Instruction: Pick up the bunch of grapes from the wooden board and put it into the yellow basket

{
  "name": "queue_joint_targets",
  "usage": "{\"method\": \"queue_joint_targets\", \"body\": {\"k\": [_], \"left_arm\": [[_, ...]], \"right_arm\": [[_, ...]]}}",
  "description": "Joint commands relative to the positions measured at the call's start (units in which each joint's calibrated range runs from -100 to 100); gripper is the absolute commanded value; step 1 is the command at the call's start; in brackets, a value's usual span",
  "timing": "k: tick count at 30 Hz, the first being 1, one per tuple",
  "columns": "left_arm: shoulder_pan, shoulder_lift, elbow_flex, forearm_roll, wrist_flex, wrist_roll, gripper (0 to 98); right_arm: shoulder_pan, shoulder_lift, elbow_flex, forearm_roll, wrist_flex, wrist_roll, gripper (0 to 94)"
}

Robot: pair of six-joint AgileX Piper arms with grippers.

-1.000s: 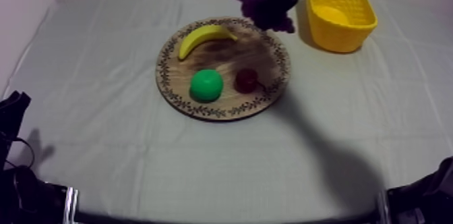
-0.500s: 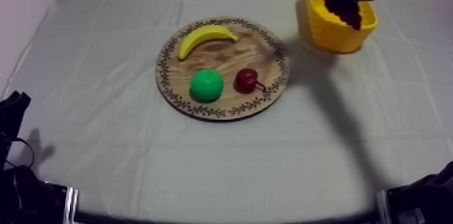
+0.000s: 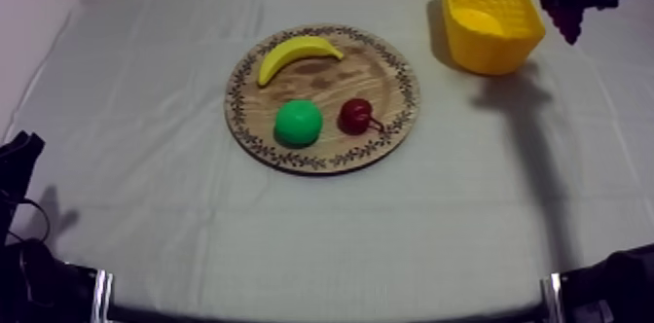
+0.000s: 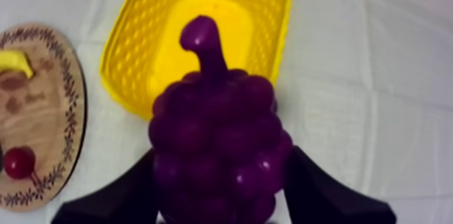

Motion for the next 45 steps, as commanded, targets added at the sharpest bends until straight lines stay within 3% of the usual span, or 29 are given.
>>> {"method": "queue_joint_targets", "body": {"k": [1, 7, 25, 45], "left_arm": [[0.0, 0.0, 0.0, -0.01, 0.0, 0.0, 0.1], [0.0, 0.0, 0.0, -0.01, 0.0, 0.0, 0.1], [0.0, 0.0, 0.0, -0.01, 0.0, 0.0, 0.1], [0.0, 0.0, 0.0, -0.01, 0.0, 0.0, 0.1]], "right_arm": [[-0.3, 0.8, -1.6, 0.8, 0.0, -0.4, 36.1], [-1.6, 5.6, -9.0, 3.5, 0.1, -2.1, 36.4], [-3.7, 29.7, -37.5, 6.8, 2.1, -3.9, 35.4], [-4.8, 42.3, -35.5, 7.9, -4.0, -5.4, 35.0]]}}
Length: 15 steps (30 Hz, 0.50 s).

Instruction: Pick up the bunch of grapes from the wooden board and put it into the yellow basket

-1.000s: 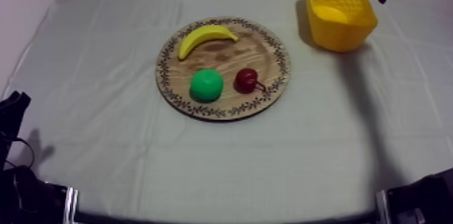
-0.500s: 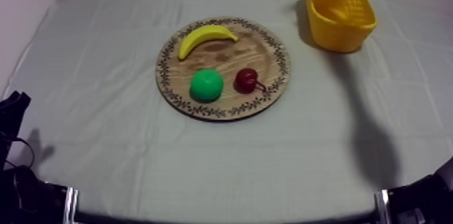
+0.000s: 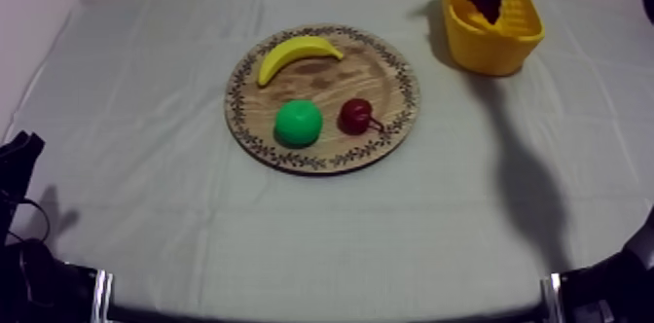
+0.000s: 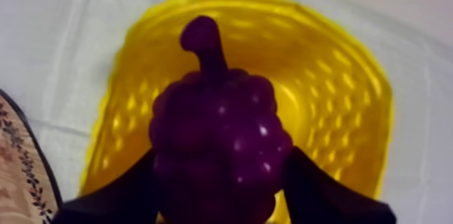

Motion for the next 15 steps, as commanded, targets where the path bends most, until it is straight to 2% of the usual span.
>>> {"method": "queue_joint_targets", "body": {"k": [1, 7, 9, 15], "left_arm": [[0.0, 0.0, 0.0, -0.01, 0.0, 0.0, 0.1], [0.0, 0.0, 0.0, -0.01, 0.0, 0.0, 0.1], [0.0, 0.0, 0.0, -0.01, 0.0, 0.0, 0.1], [0.0, 0.0, 0.0, -0.01, 0.0, 0.0, 0.1]], "right_arm": [[0.1, 0.1, 0.2, 0.2, -0.4, 0.0, 35.0], [0.2, 0.4, 1.1, 0.9, -1.1, -0.3, 35.0], [0.3, 0.2, 1.6, 1.0, -1.3, -0.3, 37.6], [0.4, -2.4, 4.5, 0.4, -2.9, 2.2, 68.0]]}}
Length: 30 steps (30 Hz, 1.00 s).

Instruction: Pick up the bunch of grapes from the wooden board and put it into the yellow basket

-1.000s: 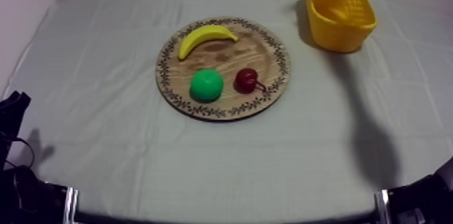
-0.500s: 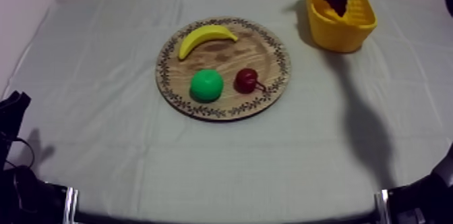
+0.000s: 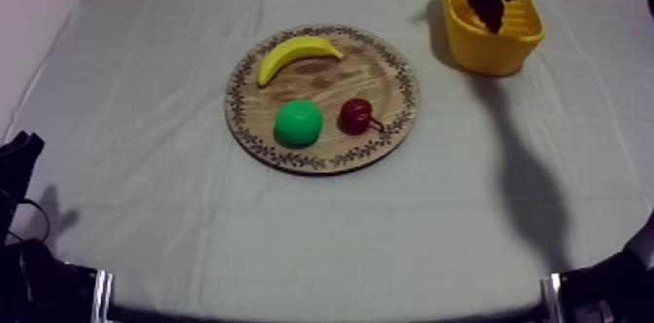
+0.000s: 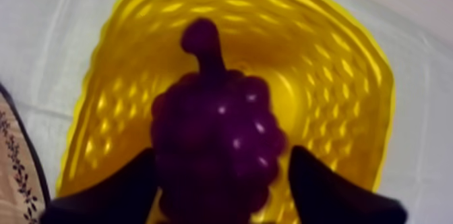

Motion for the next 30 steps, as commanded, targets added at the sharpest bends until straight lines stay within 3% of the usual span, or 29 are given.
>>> {"method": "queue_joint_targets", "body": {"k": [1, 6, 11, 15, 20, 30], "left_arm": [[0.0, 0.0, 0.0, -0.01, 0.0, 0.0, 0.1], [0.0, 0.0, 0.0, -0.01, 0.0, 0.0, 0.1], [0.0, 0.0, 0.0, -0.01, 0.0, 0.0, 0.1], [0.0, 0.0, 0.0, -0.01, 0.0, 0.0, 0.1], [0.0, 0.0, 0.0, -0.01, 0.0, 0.0, 0.1], [0.0, 0.0, 0.0, -0.01, 0.0, 0.0, 0.1]], "right_arm": [[0.1, -1.3, 0.8, -0.5, -0.7, 1.0, 70.9], [0.3, -5.1, 3.2, -0.5, -1.6, 1.5, 77.2], [0.5, -10.5, 8.4, 0.5, -3.3, 0.8, 73.4], [1.3, -16.4, 14.8, 0.0, -5.8, 1.6, 60.9], [3.3, -25.0, 23.4, -2.9, -9.3, 4.8, 39.4], [7.2, -40.5, 37.9, -8.2, -11.1, 10.5, 12.3]]}}
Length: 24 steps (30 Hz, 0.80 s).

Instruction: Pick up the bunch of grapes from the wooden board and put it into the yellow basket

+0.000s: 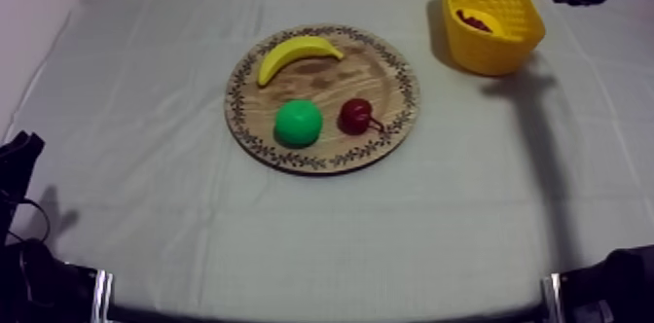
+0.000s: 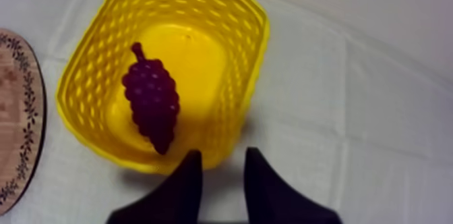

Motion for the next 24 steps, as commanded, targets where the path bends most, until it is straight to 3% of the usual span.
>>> {"method": "queue_joint_targets", "body": {"k": [1, 8, 20, 24], "left_arm": [[0.0, 0.0, 0.0, -0.01, 0.0, 0.0, 0.1], [0.0, 0.0, 0.0, -0.01, 0.0, 0.0, 0.1], [0.0, 0.0, 0.0, -0.01, 0.0, 0.0, 0.1], [0.0, 0.0, 0.0, -0.01, 0.0, 0.0, 0.1]], "right_arm": [[0.6, -5.3, 5.3, -0.9, -0.6, 1.5, 10.0], [1.6, -18.0, 20.0, -2.0, -4.5, 2.5, 1.2], [-2.2, -44.1, 46.8, 3.7, -7.6, -5.0, 0.3], [-3.6, -56.8, 55.5, 4.7, -6.7, -5.4, 0.2]]}}
